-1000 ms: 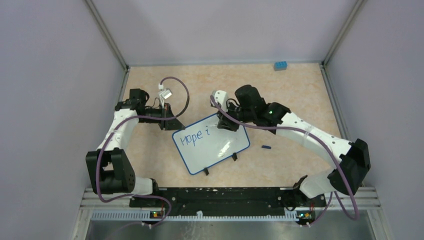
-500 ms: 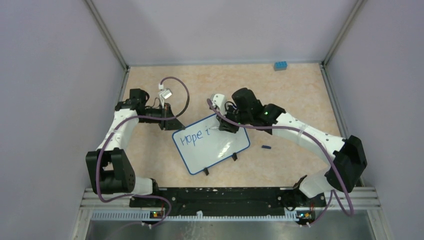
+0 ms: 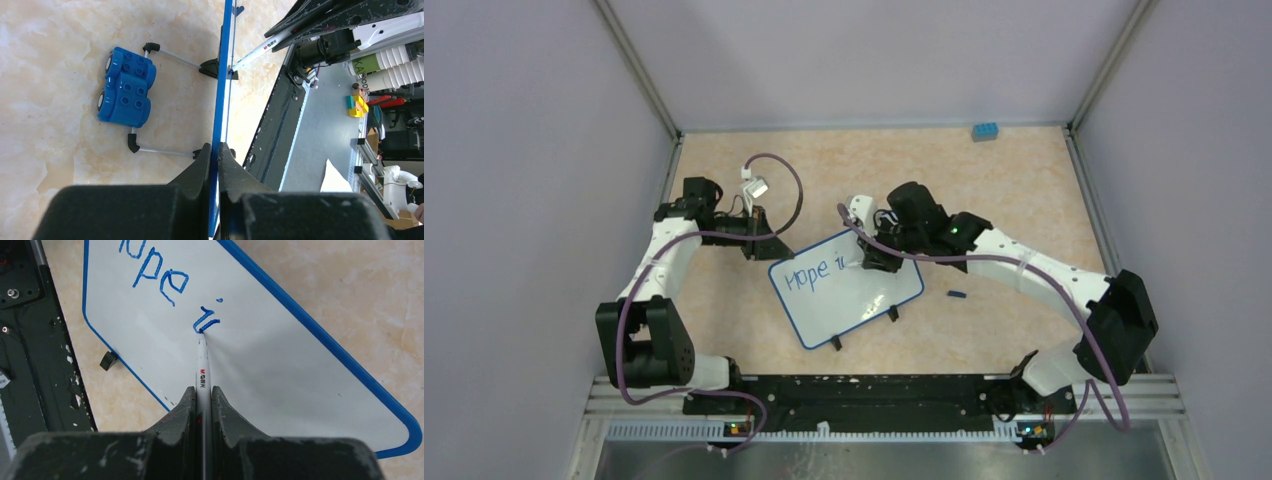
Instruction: Write a sentence on the whiteboard
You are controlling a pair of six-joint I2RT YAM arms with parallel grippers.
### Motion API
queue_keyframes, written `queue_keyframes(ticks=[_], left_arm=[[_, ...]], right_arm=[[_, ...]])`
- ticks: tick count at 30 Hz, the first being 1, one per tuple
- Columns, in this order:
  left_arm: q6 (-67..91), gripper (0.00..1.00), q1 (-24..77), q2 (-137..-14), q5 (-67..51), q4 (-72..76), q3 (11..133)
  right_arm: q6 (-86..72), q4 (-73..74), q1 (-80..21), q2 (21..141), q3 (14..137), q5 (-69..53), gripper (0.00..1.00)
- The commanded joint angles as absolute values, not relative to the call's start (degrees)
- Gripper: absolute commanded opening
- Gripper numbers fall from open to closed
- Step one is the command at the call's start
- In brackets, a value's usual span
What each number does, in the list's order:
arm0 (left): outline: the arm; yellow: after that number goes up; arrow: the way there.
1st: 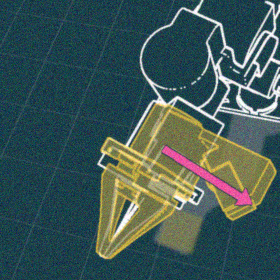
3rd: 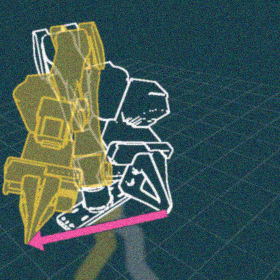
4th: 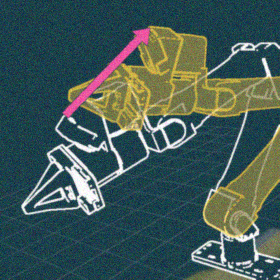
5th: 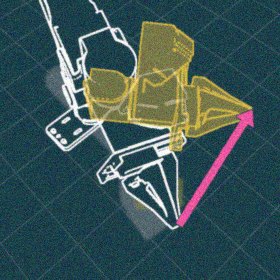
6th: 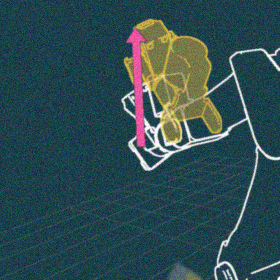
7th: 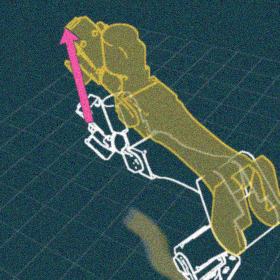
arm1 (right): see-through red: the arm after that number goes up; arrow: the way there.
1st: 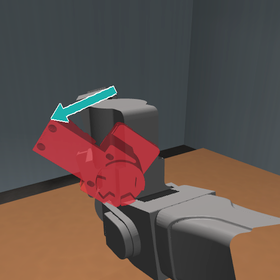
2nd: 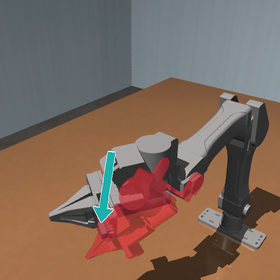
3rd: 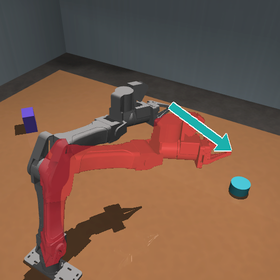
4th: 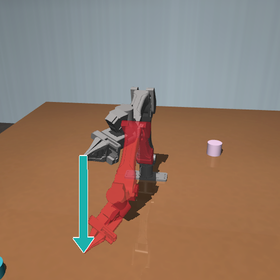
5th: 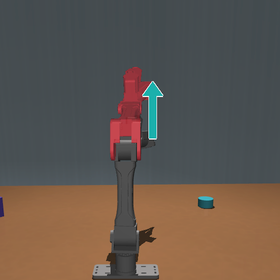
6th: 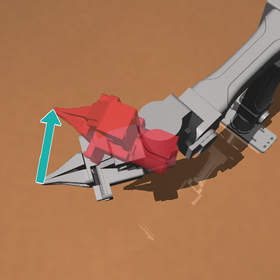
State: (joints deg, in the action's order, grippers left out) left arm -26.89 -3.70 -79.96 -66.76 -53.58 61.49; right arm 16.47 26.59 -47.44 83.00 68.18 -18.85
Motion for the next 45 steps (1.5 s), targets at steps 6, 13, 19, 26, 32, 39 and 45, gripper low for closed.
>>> queue_keyframes(ticks=[6,13,19,26,32,39,45], left_arm=[[-27.2,0.00,-2.6,-79.4,-65.2,-55.2,60.2],[-27.0,0.00,-2.6,-79.2,-65.1,-55.1,60.2],[-26.8,0.00,-2.6,-79.2,-65.0,-55.1,60.2],[-26.7,0.00,-2.6,-79.3,-65.0,-55.0,60.2],[-26.8,0.00,-2.6,-79.2,-64.9,-55.0,60.2],[-26.8,0.00,-2.6,-79.4,-64.9,-55.0,60.2],[-26.9,0.00,-2.6,-79.4,-65.0,-55.0,60.2]], right_arm=[[16.4,25.3,-47.0,82.0,66.8,-17.7,0.00],[16.0,24.3,-46.9,82.5,69.1,-16.6,0.00],[15.5,24.0,-45.9,82.7,71.0,-16.3,0.00],[15.1,23.6,-45.2,82.8,71.9,-16.6,0.00],[15.3,23.9,-44.9,83.0,72.0,-16.5,0.00],[16.0,25.3,-43.9,82.1,71.3,-16.0,0.00],[16.3,26.0,-43.6,81.5,70.4,-16.2,0.00]])
